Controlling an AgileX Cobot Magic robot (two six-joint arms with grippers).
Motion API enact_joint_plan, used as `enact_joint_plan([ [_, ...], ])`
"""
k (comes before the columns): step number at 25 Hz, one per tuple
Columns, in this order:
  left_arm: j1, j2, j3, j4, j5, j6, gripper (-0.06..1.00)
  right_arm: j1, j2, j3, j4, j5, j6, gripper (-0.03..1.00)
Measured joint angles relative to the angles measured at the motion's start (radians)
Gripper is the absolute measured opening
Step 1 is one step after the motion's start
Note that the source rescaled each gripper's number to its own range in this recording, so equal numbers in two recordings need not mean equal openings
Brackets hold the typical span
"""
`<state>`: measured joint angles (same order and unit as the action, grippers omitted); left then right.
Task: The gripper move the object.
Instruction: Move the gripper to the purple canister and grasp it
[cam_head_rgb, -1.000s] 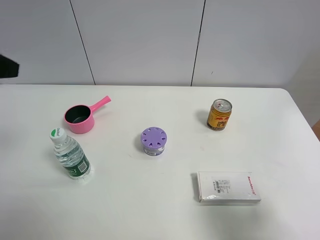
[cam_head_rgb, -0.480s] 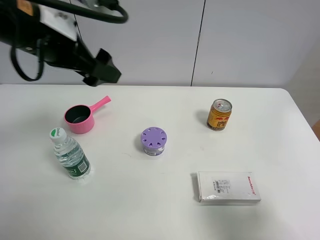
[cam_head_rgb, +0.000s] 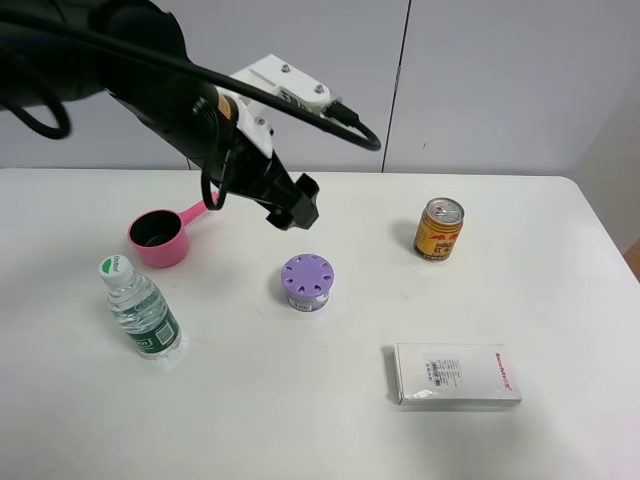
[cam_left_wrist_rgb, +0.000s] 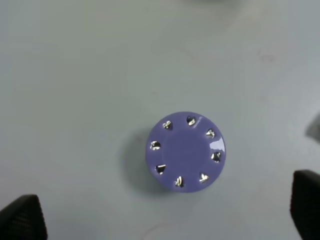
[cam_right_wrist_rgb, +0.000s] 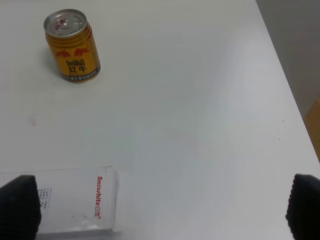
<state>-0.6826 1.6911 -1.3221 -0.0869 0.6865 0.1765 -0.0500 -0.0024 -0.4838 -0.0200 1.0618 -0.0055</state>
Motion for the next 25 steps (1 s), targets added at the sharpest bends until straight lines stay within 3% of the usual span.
enact_joint_plan([
  [11,-0.011,0.189,-0.003,0.008,-0.104,0.011,1.0,0.0,0.0,0.0,0.0,0.0,0.0,1.0],
  [25,-0.051,0.283,0.045,0.01,-0.234,0.012,1.0,0.0,0.0,0.0,0.0,0.0,0.0,1.0],
])
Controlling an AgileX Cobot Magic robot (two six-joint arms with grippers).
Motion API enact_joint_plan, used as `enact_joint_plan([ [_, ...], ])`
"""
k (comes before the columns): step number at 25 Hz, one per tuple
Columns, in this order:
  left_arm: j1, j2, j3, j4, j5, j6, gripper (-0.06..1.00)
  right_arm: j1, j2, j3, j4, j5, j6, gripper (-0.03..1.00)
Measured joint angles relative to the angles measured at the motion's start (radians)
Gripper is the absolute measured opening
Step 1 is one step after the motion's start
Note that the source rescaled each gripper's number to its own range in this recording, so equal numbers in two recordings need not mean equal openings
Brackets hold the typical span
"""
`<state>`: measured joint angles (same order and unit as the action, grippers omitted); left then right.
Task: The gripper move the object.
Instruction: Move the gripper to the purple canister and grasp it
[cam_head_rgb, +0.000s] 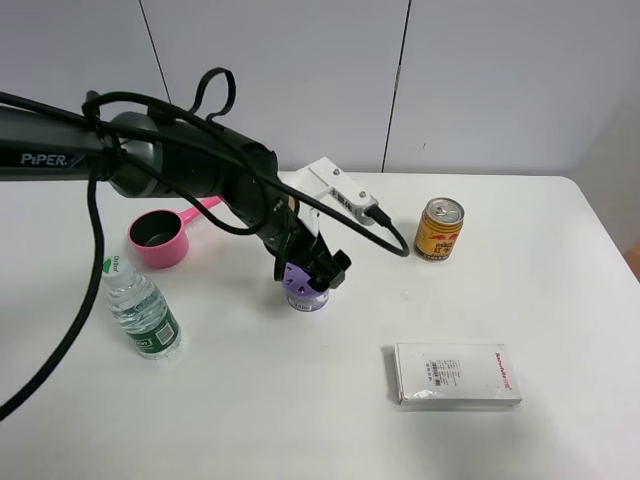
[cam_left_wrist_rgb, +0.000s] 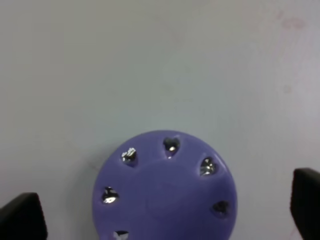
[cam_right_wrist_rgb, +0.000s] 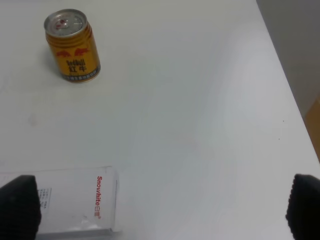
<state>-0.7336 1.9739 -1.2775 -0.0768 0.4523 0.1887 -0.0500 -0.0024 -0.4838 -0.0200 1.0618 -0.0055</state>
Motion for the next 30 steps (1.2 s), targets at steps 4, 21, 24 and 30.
enact_joint_plan([
  [4,0.0,0.031,0.006,0.016,-0.033,0.001,1.0,0.0,0.0,0.0,0.0,0.0,0.0,1.0],
  [21,0.0,0.128,0.006,0.016,-0.081,0.0,0.97,0.0,0.0,0.0,0.0,0.0,0.0,1.0],
  [24,0.0,0.128,0.006,0.016,-0.082,0.0,0.44,0.0,0.0,0.0,0.0,0.0,0.0,1.0],
  [30,0.0,0.124,0.006,0.016,-0.061,0.003,0.02,0.0,0.0,0.0,0.0,0.0,0.0,1.0],
])
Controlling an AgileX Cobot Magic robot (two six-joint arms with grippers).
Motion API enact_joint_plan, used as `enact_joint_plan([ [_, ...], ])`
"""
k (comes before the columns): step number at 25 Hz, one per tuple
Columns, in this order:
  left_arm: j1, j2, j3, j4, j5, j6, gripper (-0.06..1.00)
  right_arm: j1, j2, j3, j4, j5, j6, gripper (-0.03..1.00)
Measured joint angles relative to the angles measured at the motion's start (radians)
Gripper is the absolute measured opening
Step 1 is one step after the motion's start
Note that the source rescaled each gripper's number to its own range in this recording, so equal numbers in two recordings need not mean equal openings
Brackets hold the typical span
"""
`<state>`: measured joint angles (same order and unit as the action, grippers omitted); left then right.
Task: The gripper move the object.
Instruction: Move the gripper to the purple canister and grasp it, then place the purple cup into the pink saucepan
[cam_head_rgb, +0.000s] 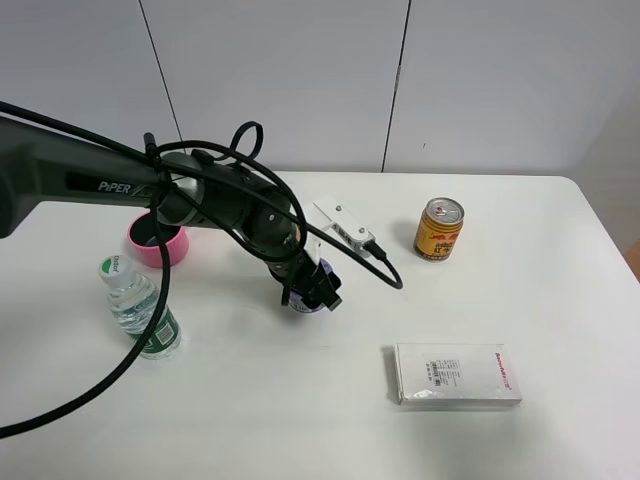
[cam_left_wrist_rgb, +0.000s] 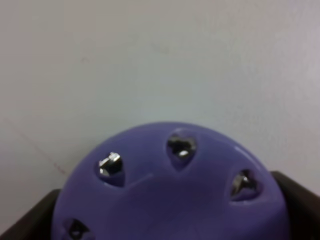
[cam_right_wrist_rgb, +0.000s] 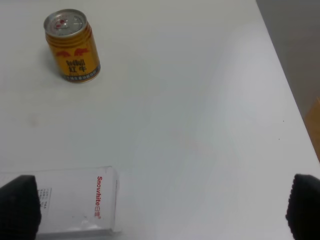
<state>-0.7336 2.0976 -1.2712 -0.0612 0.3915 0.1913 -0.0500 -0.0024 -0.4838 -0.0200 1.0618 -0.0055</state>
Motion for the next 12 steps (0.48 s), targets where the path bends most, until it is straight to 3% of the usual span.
enact_joint_plan([
  [7,0.006,-0.196,-0.01,0.028,0.184,0.0,0.02,0.0,0.0,0.0,0.0,0.0,0.0,1.0],
  [12,0.104,-0.339,-0.012,0.094,0.285,0.0,0.02,0.0,0.0,0.0,0.0,0.0,0.0,1.0],
])
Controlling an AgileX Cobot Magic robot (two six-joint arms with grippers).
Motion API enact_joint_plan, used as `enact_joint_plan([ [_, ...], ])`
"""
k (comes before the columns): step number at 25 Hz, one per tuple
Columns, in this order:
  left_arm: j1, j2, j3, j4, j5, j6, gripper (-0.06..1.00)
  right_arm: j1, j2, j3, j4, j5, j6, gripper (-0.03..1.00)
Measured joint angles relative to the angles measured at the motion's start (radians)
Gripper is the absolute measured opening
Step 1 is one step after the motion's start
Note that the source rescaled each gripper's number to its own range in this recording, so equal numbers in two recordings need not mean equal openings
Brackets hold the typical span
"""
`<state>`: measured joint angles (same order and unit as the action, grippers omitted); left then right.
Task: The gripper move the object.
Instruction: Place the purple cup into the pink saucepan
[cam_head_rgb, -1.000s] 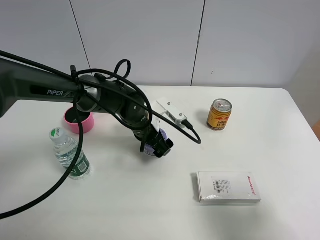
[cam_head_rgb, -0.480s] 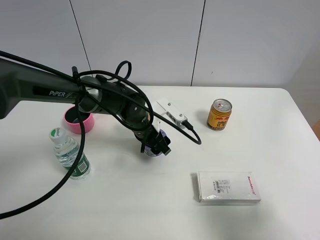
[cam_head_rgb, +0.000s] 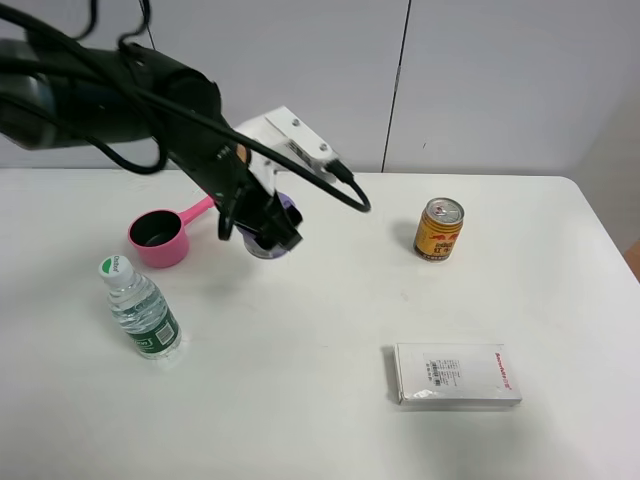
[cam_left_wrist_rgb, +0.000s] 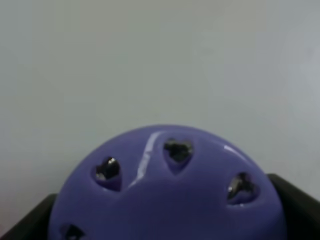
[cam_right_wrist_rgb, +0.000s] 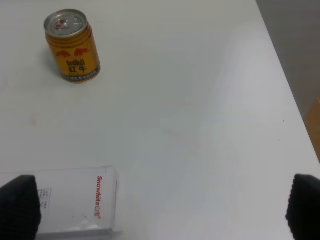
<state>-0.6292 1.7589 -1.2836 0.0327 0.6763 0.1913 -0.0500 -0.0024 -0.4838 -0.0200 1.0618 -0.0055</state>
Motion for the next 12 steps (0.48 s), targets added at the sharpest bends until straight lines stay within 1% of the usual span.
enact_joint_plan([
  [3,0.097,-0.034,0.0,0.03,0.026,0.0,0.02,0.0,0.0,0.0,0.0,0.0,0.0,1.0],
  [7,0.226,-0.045,0.0,0.033,0.03,0.0,0.02,0.0,0.0,0.0,0.0,0.0,0.0,1.0],
  [12,0.356,-0.045,0.0,0.033,-0.03,0.001,0.02,0.0,0.0,0.0,0.0,0.0,0.0,1.0],
])
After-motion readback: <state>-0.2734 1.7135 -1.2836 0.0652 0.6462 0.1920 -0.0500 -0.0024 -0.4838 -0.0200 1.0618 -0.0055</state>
